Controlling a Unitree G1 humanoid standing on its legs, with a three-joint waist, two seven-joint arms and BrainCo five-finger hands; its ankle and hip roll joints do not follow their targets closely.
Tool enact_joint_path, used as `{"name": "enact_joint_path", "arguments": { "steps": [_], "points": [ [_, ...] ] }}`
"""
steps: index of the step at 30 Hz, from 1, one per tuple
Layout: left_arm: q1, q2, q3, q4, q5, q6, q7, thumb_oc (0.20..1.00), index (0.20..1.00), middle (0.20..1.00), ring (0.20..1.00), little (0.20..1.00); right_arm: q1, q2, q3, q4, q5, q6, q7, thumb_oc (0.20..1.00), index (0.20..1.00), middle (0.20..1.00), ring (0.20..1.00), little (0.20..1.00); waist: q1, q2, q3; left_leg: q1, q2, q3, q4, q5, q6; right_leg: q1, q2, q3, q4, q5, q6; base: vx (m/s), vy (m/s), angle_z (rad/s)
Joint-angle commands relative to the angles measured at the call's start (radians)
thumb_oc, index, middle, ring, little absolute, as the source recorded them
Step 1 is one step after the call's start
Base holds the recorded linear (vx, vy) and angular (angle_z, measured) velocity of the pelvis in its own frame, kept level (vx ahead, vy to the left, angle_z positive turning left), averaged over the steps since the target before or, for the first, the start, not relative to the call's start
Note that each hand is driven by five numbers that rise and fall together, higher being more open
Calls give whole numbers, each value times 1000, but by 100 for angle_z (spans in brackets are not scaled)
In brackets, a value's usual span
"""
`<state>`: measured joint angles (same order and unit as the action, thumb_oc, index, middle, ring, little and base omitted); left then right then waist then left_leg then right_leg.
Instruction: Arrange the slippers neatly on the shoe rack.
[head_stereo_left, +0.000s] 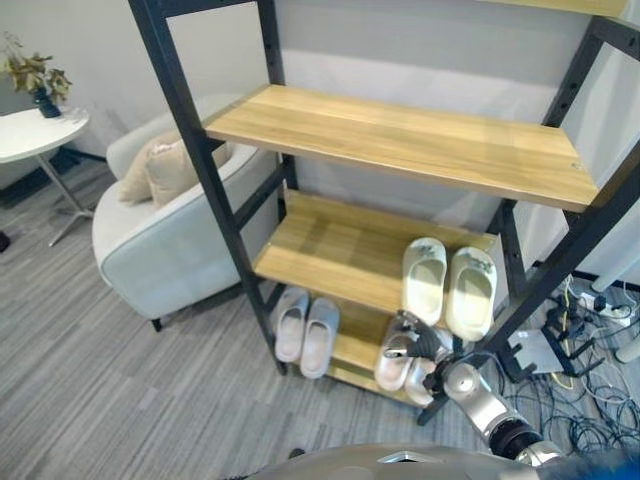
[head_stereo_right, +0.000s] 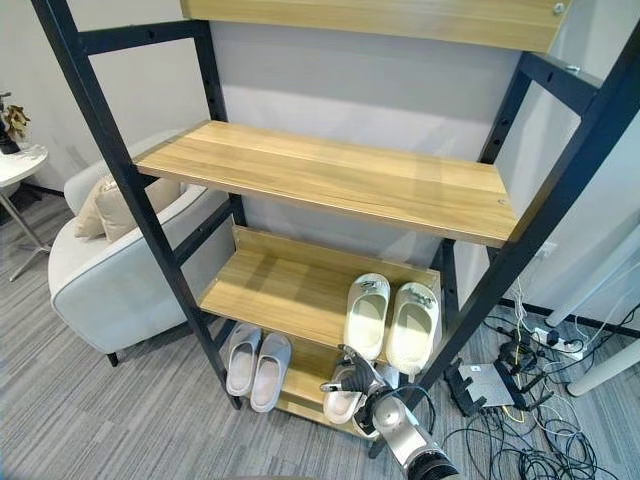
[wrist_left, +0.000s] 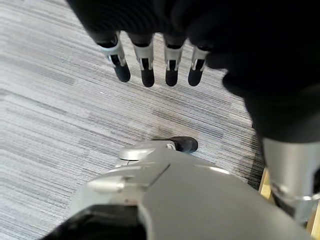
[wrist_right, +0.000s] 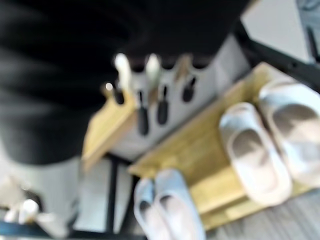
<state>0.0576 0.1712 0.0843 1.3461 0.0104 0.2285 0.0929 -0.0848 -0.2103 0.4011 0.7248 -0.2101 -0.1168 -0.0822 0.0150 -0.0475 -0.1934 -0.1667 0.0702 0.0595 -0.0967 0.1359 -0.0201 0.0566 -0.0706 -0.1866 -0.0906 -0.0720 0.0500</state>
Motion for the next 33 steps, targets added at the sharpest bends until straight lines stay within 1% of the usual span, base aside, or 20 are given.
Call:
{"name": "enact_joint_path", "arguments": {
  "steps": [1,7,12,17,21,22,23,26,30,31,32,33],
  "points": [
    [-20,-7,-14,135,2,8,24,1000,1000,1000,1000,1000,-116,22,-86,42,20,-55,-59,1000,1000,1000,1000,1000,40,0,19,70,-26,16,9,-80,47,-62,-23,15,3,57,38,11,6,5],
    [-14,-30,-19,112,-7,21,39,1000,1000,1000,1000,1000,-117,10,-102,52,-20,-51,-155,1000,1000,1000,1000,1000,35,10,18,68,-26,18,9,-78,47,-64,-24,18,3,56,39,6,9,6],
    [-7,-47,-24,87,-11,21,44,1000,1000,1000,1000,1000,-108,-2,-120,15,-33,-22,-186,1000,1000,1000,1000,1000,26,21,23,70,-27,23,9,-79,47,-63,-23,23,3,59,38,0,0,0],
    [-3,-57,-29,82,-10,19,45,1000,1000,1000,1000,1000,-96,-10,-126,10,-45,-17,-208,1000,1000,1000,1000,1000,19,28,27,75,-28,25,9,-80,49,-60,-23,28,3,59,37,0,0,0],
    [-4,-66,-32,81,-9,23,47,1000,1000,1000,1000,1000,-85,-8,-122,6,-38,-13,-184,1000,1000,1000,1000,1000,15,35,32,79,-27,27,9,-79,49,-57,-21,30,3,60,36,0,0,0],
    [-5,-66,-31,86,-8,24,46,1000,1000,1000,1000,1000,-83,-9,-107,9,-38,-15,-152,1000,1000,1000,1000,1000,13,37,34,81,-28,28,9,-79,49,-56,-20,31,3,60,36,0,0,0],
    [-5,-66,-31,86,-8,23,46,1000,1000,1000,1000,1000,-84,-9,-107,9,-38,-15,-152,1000,1000,1000,1000,1000,13,37,34,82,-28,28,9,-79,49,-55,-20,31,3,60,36,0,0,0],
    [-11,-64,-23,92,-12,23,46,1000,1000,1000,1000,1000,-61,-3,-91,2,-24,-14,-109,1000,1000,1000,1000,1000,9,38,36,84,-28,30,9,-80,49,-52,-19,32,3,60,34,0,0,0],
    [-20,-65,-10,108,-16,26,44,1000,1000,1000,1000,1000,-5,18,-54,-25,3,-58,-56,1000,1000,1000,1000,1000,4,39,39,90,-26,31,9,-83,49,-48,-17,33,3,61,32,0,0,0],
    [-23,-68,-4,108,-19,31,47,1000,1000,1000,1000,1000,18,12,-24,-37,-10,-78,-54,1000,1000,1000,1000,1000,1,39,39,94,-24,31,9,-84,48,-45,-17,34,3,60,31,0,0,0],
    [-23,-69,-4,108,-19,31,47,1000,1000,1000,1000,1000,19,12,-23,-38,-10,-78,-54,1000,1000,1000,1000,1000,1,39,39,94,-24,31,9,-84,48,-45,-17,33,3,60,31,0,0,0],
    [-23,-70,-2,109,-22,32,49,1000,1000,1000,1000,1000,31,8,-7,-39,-22,-91,-63,1000,1000,1000,1000,1000,0,39,39,95,-23,31,9,-84,48,-43,-16,34,3,59,30,0,0,0]
  ]
}}
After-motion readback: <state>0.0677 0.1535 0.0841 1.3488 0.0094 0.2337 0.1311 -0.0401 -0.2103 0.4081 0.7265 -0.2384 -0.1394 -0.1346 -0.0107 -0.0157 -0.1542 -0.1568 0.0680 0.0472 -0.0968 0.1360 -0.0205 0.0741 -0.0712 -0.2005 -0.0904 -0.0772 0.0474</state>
